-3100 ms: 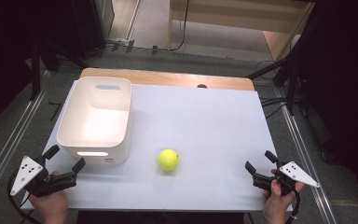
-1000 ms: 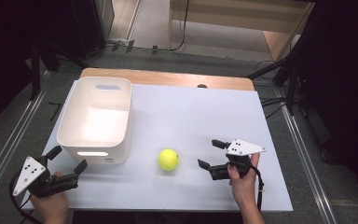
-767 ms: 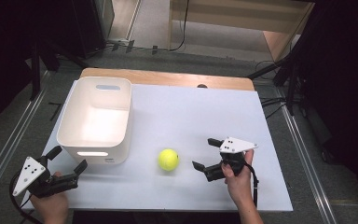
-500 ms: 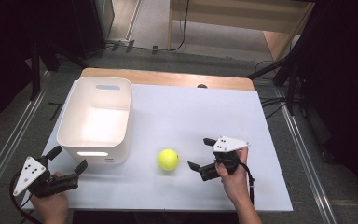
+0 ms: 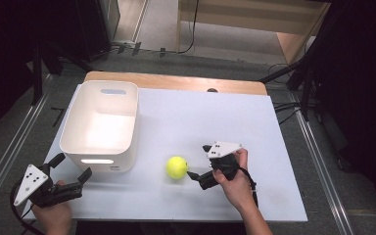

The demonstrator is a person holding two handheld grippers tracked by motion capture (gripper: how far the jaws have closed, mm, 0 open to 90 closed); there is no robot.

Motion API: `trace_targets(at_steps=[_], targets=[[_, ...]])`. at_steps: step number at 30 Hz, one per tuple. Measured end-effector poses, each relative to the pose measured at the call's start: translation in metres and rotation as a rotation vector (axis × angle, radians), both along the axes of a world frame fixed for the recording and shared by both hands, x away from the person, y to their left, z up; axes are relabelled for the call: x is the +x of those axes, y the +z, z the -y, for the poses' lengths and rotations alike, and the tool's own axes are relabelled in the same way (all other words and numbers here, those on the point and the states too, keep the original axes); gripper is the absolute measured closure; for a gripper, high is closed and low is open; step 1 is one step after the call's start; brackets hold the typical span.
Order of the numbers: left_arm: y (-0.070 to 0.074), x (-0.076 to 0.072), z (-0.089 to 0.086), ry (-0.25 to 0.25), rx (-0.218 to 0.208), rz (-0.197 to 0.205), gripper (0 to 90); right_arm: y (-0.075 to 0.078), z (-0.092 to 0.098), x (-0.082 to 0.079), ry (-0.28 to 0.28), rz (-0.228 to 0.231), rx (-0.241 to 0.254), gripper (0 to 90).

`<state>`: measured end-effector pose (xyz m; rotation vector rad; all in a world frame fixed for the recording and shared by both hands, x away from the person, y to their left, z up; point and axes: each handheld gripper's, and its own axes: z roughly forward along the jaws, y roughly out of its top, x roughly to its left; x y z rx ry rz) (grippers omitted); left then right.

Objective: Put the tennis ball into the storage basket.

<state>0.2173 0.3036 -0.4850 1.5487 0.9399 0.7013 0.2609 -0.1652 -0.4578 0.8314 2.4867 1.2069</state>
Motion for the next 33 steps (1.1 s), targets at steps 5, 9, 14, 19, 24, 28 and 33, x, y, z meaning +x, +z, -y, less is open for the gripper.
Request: trace_targets(at_steps=[5,9,14,19,24,28,33], targets=[[0.0,0.0,0.0,0.0,0.007,-0.002,0.0,-0.003,-0.01,0.003,0.029,-0.02,-0.029,0.3],[0.0,0.0,0.0,-0.002,0.005,-0.001,0.0,-0.005,-0.018,0.006,0.046,-0.045,-0.057,0.3],[0.0,0.0,0.0,-0.003,0.005,-0.001,0.0,-0.007,-0.028,0.009,0.079,-0.058,-0.096,0.3],[0.0,0.0,0.0,-0.003,0.004,-0.001,0.0,-0.01,-0.038,0.012,0.091,-0.078,-0.135,0.4],[0.001,0.0,-0.002,-0.006,0.002,-0.003,0.0,-0.014,-0.046,0.016,0.104,-0.099,-0.175,0.4],[0.001,0.0,-0.002,-0.006,0.003,-0.003,0.0,-0.016,-0.051,0.019,0.095,-0.115,-0.195,0.5],[0.001,0.0,-0.002,-0.005,0.0,-0.004,0.0,-0.018,-0.056,0.022,0.096,-0.132,-0.224,0.6]])
